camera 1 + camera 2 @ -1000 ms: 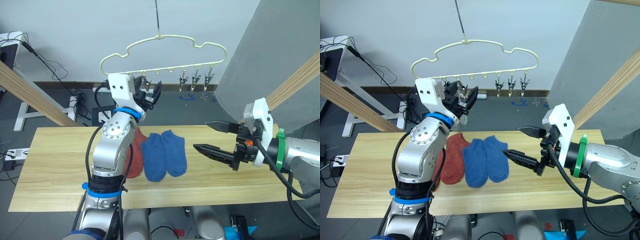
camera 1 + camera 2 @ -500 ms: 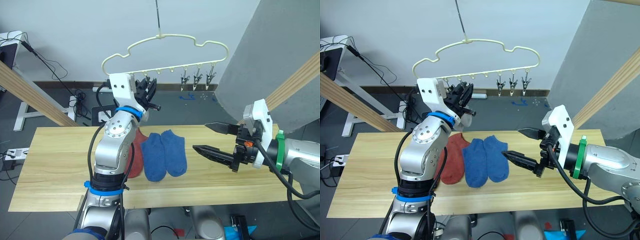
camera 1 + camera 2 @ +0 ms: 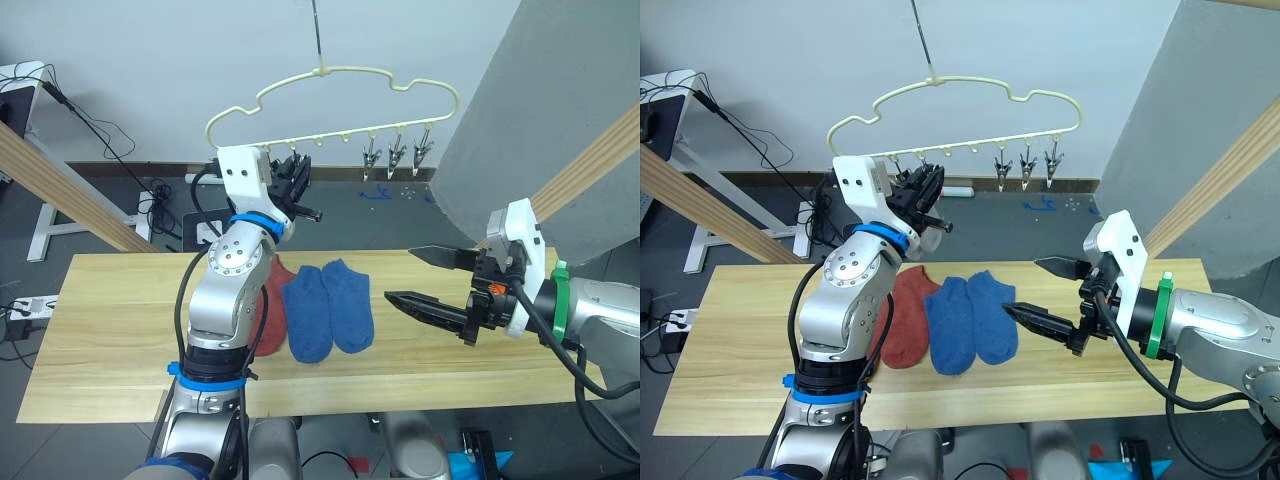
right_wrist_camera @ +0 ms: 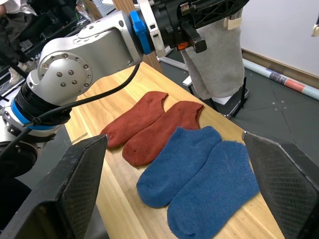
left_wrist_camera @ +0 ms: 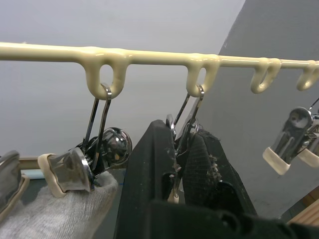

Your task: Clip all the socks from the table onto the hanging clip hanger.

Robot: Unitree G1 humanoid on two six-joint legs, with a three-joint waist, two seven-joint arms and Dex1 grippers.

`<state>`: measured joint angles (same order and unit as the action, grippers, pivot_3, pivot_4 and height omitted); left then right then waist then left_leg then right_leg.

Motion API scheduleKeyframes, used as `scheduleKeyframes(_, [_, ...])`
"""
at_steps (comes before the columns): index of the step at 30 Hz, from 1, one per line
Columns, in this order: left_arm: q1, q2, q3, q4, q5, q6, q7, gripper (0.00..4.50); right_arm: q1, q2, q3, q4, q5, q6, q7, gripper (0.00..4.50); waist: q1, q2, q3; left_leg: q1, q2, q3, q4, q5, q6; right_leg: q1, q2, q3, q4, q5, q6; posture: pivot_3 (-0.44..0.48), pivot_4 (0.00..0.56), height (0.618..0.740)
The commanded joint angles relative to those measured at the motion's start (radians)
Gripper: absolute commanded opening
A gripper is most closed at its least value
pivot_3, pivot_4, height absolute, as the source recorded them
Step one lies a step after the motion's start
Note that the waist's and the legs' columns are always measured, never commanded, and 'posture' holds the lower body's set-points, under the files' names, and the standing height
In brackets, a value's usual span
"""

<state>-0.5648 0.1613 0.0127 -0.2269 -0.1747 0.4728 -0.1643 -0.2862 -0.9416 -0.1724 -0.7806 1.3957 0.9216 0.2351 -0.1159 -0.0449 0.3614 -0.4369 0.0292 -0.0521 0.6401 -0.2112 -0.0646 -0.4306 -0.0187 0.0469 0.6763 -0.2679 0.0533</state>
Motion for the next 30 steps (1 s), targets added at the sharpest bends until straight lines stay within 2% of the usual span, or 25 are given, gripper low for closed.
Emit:
scheduleKeyframes(1, [-0.013,-0.003,0.017,-0.05,-0.012,0.005,0.005,0.32,0.007,-0.007,0.029,-0.044,0.007,-0.001,-0.02,4.5,0.0,0.0,0.0,0.0,0.0,0.0,0.0,0.0,0.0,0.0,0.0,0.0,0.0,0.0,0.0,-0.317,0.371,0.74])
scheduleKeyframes(7, [-0.02,-0.003,0.046,-0.063,-0.043,0.05,0.003,0.32,-0.04,0.059,0.192,0.032,-0.104,0.099,-0.237,4.5,-0.004,0.0,0.0,0.0,0.0,0.0,0.0,0.0,0.0,0.0,0.0,0.0,0.0,0.0,0.0,-0.314,0.377,0.74])
scheduleKeyframes(17, [-0.045,-0.005,0.128,-0.122,-0.198,0.195,-0.011,0.32,-0.15,0.318,0.31,0.149,-0.118,0.218,-0.529,4.5,-0.02,-0.001,0.005,0.0,0.0,0.0,0.0,0.0,0.0,-0.001,0.0,0.0,0.001,0.0,0.0,-0.304,0.391,0.74])
scheduleKeyframes(23, [-0.061,0.006,0.143,-0.133,-0.238,0.233,-0.003,0.32,-0.187,0.402,0.324,0.185,-0.128,0.271,-0.584,4.5,-0.023,0.0,0.008,0.0,0.0,0.0,0.0,0.0,0.0,-0.001,0.0,0.0,0.001,0.0,0.0,-0.296,0.394,0.74])
scheduleKeyframes(30, [-0.071,0.015,0.17,-0.139,-0.323,0.308,-0.009,0.32,-0.264,0.557,0.439,0.347,-0.325,0.324,-0.582,4.5,-0.025,0.001,0.009,-0.001,0.001,0.0,-0.001,0.0,0.0,-0.003,0.0,0.0,0.002,0.0,0.0,-0.283,0.397,0.74])
